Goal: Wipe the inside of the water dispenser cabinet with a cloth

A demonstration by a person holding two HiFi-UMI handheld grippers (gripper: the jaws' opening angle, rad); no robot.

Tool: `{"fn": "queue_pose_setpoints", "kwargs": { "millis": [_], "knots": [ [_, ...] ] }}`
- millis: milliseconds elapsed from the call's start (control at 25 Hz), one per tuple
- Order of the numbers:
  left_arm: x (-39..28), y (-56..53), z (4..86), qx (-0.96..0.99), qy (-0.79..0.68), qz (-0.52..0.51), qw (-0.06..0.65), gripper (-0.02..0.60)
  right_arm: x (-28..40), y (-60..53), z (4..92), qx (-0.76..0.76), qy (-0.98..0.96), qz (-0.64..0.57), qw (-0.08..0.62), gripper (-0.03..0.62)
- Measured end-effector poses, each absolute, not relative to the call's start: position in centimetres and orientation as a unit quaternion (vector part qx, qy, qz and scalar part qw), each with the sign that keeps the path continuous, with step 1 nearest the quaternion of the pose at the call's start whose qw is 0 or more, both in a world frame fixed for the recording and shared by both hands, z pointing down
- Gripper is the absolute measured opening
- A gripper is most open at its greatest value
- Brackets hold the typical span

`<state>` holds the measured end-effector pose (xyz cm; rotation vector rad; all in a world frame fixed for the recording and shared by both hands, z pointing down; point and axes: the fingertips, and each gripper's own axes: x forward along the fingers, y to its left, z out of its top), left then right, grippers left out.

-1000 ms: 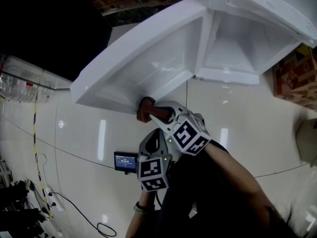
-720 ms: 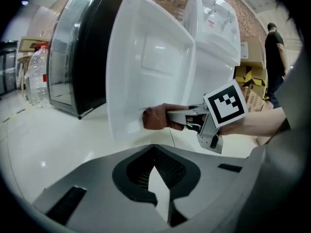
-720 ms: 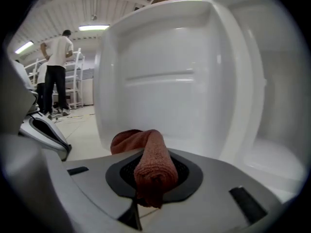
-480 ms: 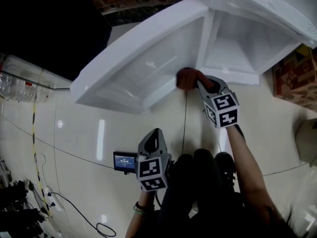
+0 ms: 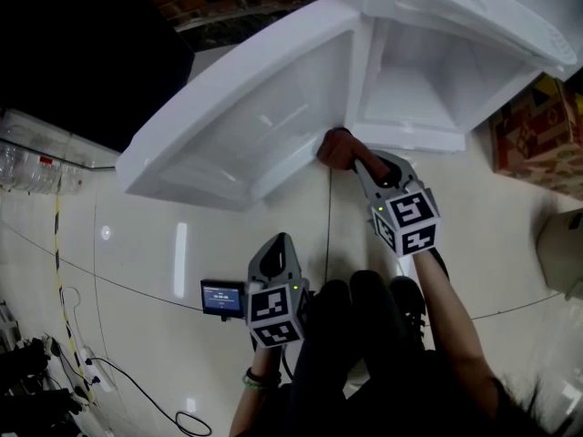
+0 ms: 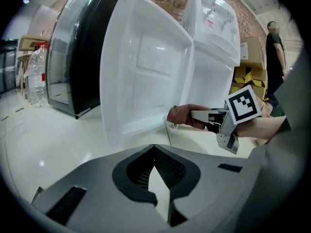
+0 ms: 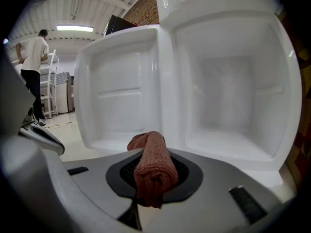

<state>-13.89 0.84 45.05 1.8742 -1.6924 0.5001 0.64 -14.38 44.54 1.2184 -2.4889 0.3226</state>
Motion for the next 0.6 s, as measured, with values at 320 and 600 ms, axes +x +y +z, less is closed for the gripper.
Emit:
{"fn": "queue_pose_setpoints", "kwargs": {
  "millis": [320, 600],
  "knots": [
    [-12.3, -1.6, 44.0, 0.713, -0.628, 0.169, 0.261, -0.011, 5.7, -9.4, 41.2, 0.487, -0.855, 0.133, 0.119, 0.075],
    [-7.8, -4.6, 41.8, 0.757, -0.592, 0.168, 0.221, -0.011, 9.3, -6.4, 39.0, 0.525, -0.835, 0.137, 0.094, 0.075]
  ]
}}
